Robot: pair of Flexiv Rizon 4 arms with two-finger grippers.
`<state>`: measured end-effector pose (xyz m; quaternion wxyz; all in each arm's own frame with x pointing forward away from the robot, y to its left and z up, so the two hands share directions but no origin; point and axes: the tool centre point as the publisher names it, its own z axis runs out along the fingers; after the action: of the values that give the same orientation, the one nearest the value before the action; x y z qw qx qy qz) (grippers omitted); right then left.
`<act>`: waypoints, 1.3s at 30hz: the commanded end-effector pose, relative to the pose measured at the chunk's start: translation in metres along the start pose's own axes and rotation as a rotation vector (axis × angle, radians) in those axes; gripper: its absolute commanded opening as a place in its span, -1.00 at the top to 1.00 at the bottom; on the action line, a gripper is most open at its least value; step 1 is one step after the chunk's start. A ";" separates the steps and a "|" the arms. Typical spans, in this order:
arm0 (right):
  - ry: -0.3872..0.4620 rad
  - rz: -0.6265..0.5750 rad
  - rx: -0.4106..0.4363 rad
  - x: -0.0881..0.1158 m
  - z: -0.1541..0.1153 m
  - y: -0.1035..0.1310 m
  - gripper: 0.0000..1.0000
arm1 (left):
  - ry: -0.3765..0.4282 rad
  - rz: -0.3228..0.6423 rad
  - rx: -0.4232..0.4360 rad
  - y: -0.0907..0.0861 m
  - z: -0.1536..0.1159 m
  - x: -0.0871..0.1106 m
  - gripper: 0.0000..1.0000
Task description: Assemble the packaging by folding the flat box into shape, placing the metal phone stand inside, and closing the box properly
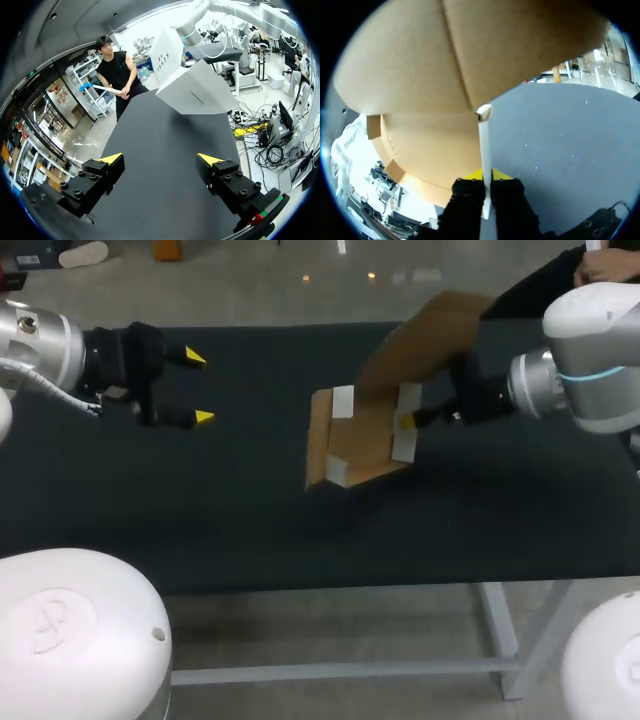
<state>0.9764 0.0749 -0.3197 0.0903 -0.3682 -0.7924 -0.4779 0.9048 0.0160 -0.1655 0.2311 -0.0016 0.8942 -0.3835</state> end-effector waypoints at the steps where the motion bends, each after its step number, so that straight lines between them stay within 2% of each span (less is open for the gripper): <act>1: 0.020 0.001 0.028 -0.003 0.000 0.003 1.00 | 0.015 -0.001 -0.006 -0.001 0.000 -0.004 -1.00; 7: 0.020 0.001 0.028 -0.003 0.000 0.003 1.00 | 0.015 -0.001 -0.006 -0.001 0.000 -0.004 -1.00; 9: 0.020 0.001 0.028 -0.003 0.000 0.003 1.00 | 0.038 0.012 -0.022 -0.003 0.002 -0.004 -1.00; 11: -0.015 0.061 0.080 -0.001 0.003 0.003 1.00 | 0.048 0.010 -0.068 -0.003 0.002 -0.005 -1.00; 17: -0.100 0.200 0.200 -0.011 -0.003 -0.006 1.00 | 0.082 -0.014 -0.127 0.003 0.002 -0.001 -1.00; 22: -0.144 0.261 0.254 -0.005 -0.006 -0.014 1.00 | 0.109 -0.013 -0.134 0.008 0.003 0.004 -1.00; 25: -0.214 0.291 0.324 0.003 -0.003 -0.023 1.00 | 0.212 0.118 -0.113 0.009 0.002 0.013 -1.00; 39: -0.214 0.291 0.324 0.003 -0.003 -0.023 1.00 | 0.212 0.118 -0.113 0.009 0.002 0.013 -1.00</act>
<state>0.9596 0.0674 -0.3336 0.1315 -0.5080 -0.8025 -0.2841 0.8953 0.0189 -0.1790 0.1590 0.0787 0.9312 -0.3185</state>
